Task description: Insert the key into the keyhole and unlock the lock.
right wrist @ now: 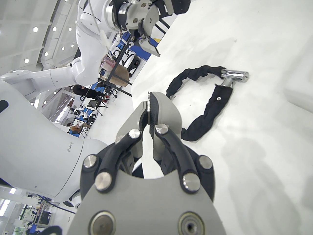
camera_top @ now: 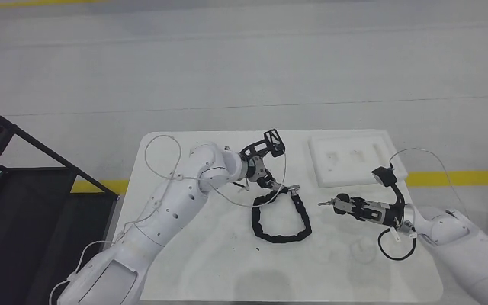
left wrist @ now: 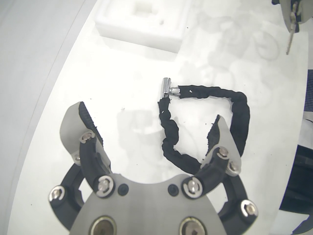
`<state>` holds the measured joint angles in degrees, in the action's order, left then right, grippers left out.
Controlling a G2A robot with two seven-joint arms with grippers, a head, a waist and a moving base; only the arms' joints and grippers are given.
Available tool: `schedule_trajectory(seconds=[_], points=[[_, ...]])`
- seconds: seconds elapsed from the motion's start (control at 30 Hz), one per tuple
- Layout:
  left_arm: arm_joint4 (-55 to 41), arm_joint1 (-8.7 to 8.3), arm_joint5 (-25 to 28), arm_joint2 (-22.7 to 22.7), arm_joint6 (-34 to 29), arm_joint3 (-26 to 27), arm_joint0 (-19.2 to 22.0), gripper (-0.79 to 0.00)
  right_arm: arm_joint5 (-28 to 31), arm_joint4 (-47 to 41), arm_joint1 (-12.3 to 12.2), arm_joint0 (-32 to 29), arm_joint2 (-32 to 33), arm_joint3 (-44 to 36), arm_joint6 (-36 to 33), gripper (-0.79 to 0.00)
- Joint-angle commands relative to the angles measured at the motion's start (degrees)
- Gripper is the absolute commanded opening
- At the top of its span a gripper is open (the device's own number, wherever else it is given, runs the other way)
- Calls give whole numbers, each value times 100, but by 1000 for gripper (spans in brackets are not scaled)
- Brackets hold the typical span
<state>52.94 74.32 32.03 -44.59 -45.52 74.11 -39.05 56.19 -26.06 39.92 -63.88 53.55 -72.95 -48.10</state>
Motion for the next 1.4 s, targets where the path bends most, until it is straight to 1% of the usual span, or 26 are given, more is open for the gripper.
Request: schedule_trajectory(seconds=[0.0,0.17,0.27,0.47,0.87,0.97,1.0,1.03,1.07,1.1,1.13,1.17,1.2,1.23,1.3,1.33,1.37], points=[[159,54,-139,136,27,-143,108,0,0,0,0,0,0,0,0,-785],[449,191,-415,426,155,-589,287,0,0,0,0,0,0,0,0,-785],[520,287,-489,590,258,-906,386,0,0,0,0,0,0,0,0,-785],[282,483,-363,842,325,-1459,536,0,0,0,0,0,0,0,0,-785],[88,796,-123,1207,369,-2025,690,0,0,0,0,0,0,0,0,-785],[32,865,-55,1284,274,-2155,719,-6,0,0,0,0,0,0,0,-785],[28,889,-70,1310,241,-2203,728,-111,0,0,0,0,0,0,0,-785],[31,913,-88,1336,213,-2236,740,-129,0,0,0,0,0,0,0,-785],[61,937,-112,1370,173,-2276,751,-203,0,0,0,0,0,0,0,-785],[75,961,-138,1396,158,-2307,762,-228,0,0,0,0,0,0,0,-785],[76,985,-140,1419,149,-2341,769,-225,0,0,0,0,0,0,0,-785],[48,1009,-130,1434,145,-2379,773,-262,0,0,0,0,0,0,0,-785],[38,1030,-126,1446,150,-2411,786,-317,0,0,0,0,0,0,0,-785],[31,1052,-130,1460,156,-2442,796,-400,0,0,0,0,0,0,0,-785],[11,1096,-124,1485,174,-2503,811,-403,0,0,0,0,0,0,0,-785],[6,1118,-116,1501,175,-2530,819,-453,0,0,0,0,0,0,0,-785],[10,1139,-116,1516,178,-2559,829,-471,0,0,0,0,0,0,0,-785]])
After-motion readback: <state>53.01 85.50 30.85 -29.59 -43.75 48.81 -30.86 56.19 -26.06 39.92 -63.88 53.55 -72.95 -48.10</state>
